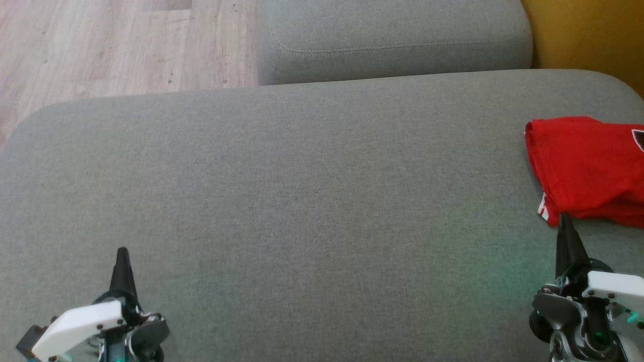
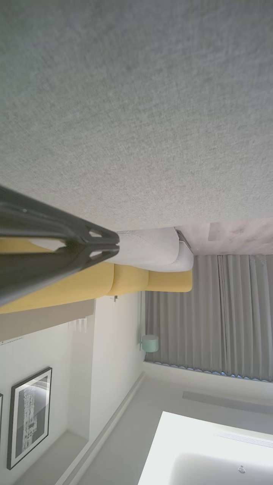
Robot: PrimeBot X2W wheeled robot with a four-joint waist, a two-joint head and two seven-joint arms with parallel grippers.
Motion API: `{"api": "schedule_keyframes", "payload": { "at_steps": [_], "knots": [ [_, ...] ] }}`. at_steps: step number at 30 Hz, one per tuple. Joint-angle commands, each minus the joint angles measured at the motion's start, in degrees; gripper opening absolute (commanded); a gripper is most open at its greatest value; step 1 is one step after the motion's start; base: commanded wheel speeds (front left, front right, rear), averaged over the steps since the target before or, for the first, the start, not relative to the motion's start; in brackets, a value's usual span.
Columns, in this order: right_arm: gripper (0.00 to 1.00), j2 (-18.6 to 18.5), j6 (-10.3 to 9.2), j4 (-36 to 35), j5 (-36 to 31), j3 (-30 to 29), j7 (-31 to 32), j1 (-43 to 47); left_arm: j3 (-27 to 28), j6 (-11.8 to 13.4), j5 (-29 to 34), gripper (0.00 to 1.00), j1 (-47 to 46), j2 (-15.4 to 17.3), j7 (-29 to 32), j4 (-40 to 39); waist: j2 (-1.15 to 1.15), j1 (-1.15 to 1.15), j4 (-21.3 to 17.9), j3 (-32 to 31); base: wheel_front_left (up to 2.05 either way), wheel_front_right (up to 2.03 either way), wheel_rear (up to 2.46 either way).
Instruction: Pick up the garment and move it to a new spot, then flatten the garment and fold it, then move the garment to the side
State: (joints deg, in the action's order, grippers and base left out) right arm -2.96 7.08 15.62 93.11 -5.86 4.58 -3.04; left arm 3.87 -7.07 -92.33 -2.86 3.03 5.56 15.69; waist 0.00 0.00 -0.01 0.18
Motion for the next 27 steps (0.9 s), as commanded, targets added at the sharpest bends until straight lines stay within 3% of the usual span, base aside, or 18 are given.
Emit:
{"api": "schedule_keyframes", "payload": {
  "at_steps": [1, 27],
  "knots": [
    [0.0, -1.15, 0.41, -1.69, 0.48, 1.05, 0.54, -2.99, 2.05, -0.42, -0.33, 0.0, -3.28, 0.3, 0.45, -1.65, 0.0, 0.0, 0.01, 0.0, 0.0, 0.0, 0.0],
    [0.0, -0.81, 0.41, -1.66, 0.07, 0.56, 0.93, -3.04, 2.26, -0.42, -0.16, 0.0, -3.3, 0.16, 0.61, -1.65, 0.0, 0.0, 0.01, 0.0, 0.0, 0.0, 0.0]
  ]
}}
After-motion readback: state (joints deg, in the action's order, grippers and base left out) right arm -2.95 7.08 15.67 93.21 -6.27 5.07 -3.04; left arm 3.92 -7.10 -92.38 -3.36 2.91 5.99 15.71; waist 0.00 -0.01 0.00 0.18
